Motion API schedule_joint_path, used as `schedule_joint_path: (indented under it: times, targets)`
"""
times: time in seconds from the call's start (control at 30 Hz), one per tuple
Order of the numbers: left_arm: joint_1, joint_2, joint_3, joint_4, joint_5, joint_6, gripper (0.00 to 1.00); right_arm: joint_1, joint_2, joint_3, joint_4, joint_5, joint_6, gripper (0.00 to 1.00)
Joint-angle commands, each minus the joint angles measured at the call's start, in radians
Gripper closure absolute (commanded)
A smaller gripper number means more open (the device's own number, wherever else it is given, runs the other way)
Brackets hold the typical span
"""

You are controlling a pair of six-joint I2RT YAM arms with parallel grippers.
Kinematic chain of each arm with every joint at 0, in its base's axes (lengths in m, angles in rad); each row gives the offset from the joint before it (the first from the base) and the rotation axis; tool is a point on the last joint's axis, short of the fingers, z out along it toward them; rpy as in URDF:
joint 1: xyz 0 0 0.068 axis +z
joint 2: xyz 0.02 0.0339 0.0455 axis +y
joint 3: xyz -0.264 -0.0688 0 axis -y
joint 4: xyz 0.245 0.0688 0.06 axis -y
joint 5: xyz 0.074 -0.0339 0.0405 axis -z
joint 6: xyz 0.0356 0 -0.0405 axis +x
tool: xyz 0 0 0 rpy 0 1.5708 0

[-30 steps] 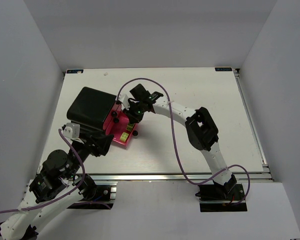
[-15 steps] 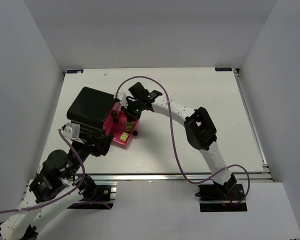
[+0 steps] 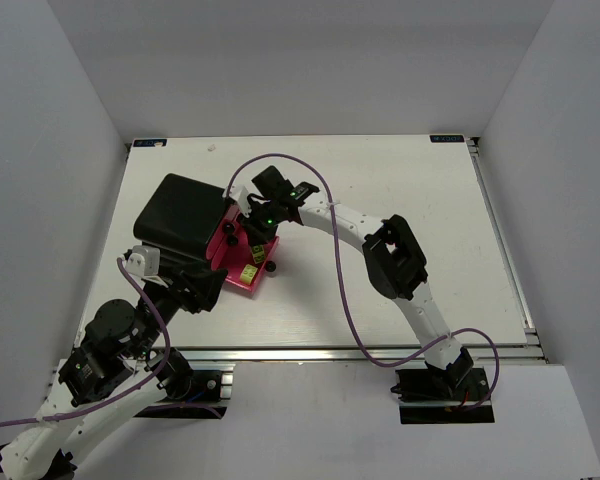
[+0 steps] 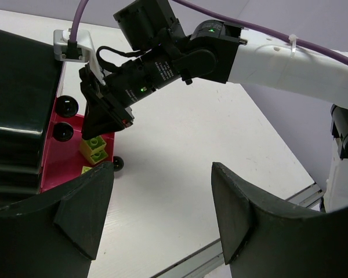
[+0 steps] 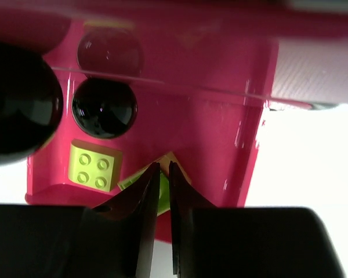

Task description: Sort the legos into containers by color

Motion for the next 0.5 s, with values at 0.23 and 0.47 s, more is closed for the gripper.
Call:
schedule_joint_path:
  times: [0.23, 0.47]
  targets:
    - [0.006, 0.012, -0.006, 0.007, 0.008, 0.009, 0.22, 0.009, 0.031, 0.038, -0.003, -0.018, -0.008, 0.98]
    - [0.006, 0.012, -0.005, 0.005, 0.008, 0.008, 0.22, 0.009, 0.024, 0.048, 0.011, -0.038, 0.018, 1.0]
